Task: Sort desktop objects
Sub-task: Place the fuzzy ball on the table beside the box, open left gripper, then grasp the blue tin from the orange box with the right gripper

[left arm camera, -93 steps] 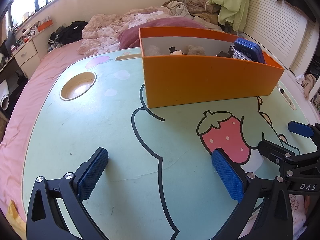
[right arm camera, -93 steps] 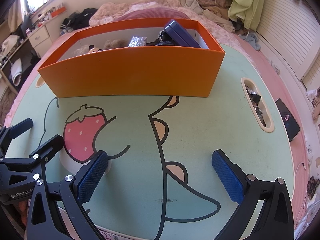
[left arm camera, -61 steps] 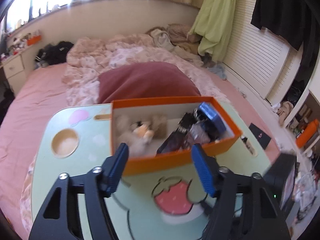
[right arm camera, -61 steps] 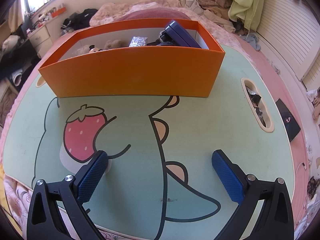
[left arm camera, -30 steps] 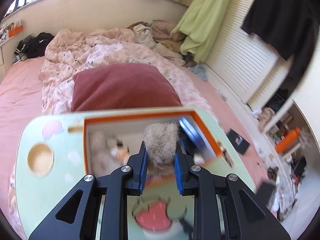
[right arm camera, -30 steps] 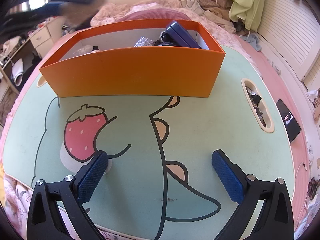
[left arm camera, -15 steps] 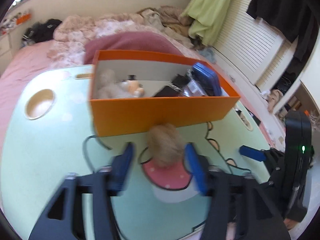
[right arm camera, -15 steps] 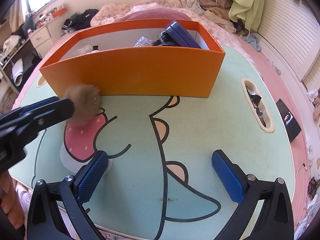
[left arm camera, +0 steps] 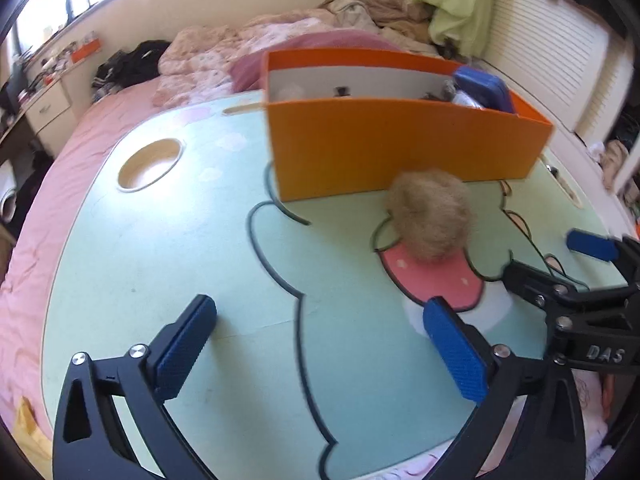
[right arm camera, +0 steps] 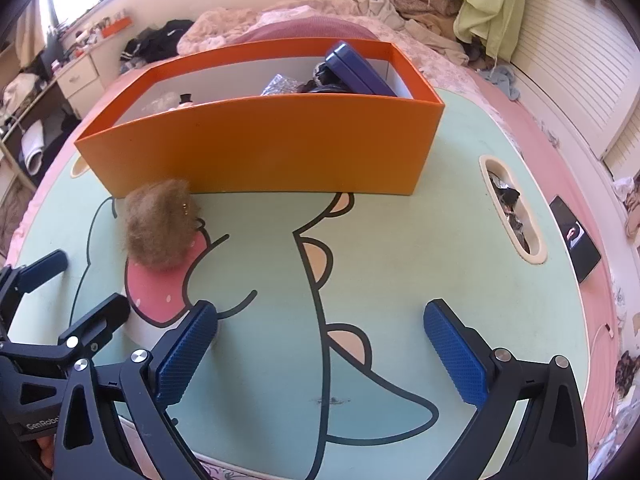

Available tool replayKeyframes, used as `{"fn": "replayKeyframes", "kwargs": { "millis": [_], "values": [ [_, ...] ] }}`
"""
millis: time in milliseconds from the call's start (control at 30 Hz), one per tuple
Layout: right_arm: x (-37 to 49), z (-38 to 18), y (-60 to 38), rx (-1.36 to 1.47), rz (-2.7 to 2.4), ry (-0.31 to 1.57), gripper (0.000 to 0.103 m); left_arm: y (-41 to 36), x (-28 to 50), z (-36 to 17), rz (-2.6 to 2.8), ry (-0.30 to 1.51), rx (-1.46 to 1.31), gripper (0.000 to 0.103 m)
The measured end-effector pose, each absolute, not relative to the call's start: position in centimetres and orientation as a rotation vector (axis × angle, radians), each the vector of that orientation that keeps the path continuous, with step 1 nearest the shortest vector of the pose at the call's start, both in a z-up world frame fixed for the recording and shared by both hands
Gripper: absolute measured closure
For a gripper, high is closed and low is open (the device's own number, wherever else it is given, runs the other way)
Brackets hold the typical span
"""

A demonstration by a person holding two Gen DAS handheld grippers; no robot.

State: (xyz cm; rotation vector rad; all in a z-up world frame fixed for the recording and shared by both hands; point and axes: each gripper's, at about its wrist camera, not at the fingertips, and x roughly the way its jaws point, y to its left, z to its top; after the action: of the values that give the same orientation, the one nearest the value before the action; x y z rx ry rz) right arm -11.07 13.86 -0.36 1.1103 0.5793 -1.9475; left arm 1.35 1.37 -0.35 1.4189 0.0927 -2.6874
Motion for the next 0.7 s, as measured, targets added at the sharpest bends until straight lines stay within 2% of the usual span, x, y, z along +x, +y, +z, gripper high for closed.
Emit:
{"fn": "replayKeyframes", "kwargs": {
  "millis": [333, 400, 433, 467, 533, 700],
  "values": [
    [-11.2, -0.1, 14.1, 1.109, -1.947, 0.573, 0.0, 1.0, 1.4, -0.1, -2.686, 0.098, 1.417, 0.0],
    [-11.8, 0.2, 14.8, 1.102, -1.945, 0.508, 0.001, 1.0, 1.4, -0.1, -2.686, 0.099, 1.416, 0.0],
    [-12.2, 0.7, 15.5, 1.089, -1.939, 0.434, 0.012, 1.0, 1.4, -0.1, -2.686, 0.1, 1.417, 0.0],
    [-12.7, 1.0, 16.2, 1.081, -1.938, 0.373, 0.031, 1.0, 1.4, 0.0, -2.687, 0.101, 1.417, 0.0],
    [-13.5, 1.8, 17.2, 1.06, -1.978, 0.289, 0.05, 1.0, 1.3, 0.0, -2.687, 0.101, 1.417, 0.0],
    [-13.8, 6.4, 17.1, 0.873, -2.093, 0.247, 0.052, 1.0, 1.3, 0.0, -2.687, 0.103, 1.417, 0.0]
  ]
}}
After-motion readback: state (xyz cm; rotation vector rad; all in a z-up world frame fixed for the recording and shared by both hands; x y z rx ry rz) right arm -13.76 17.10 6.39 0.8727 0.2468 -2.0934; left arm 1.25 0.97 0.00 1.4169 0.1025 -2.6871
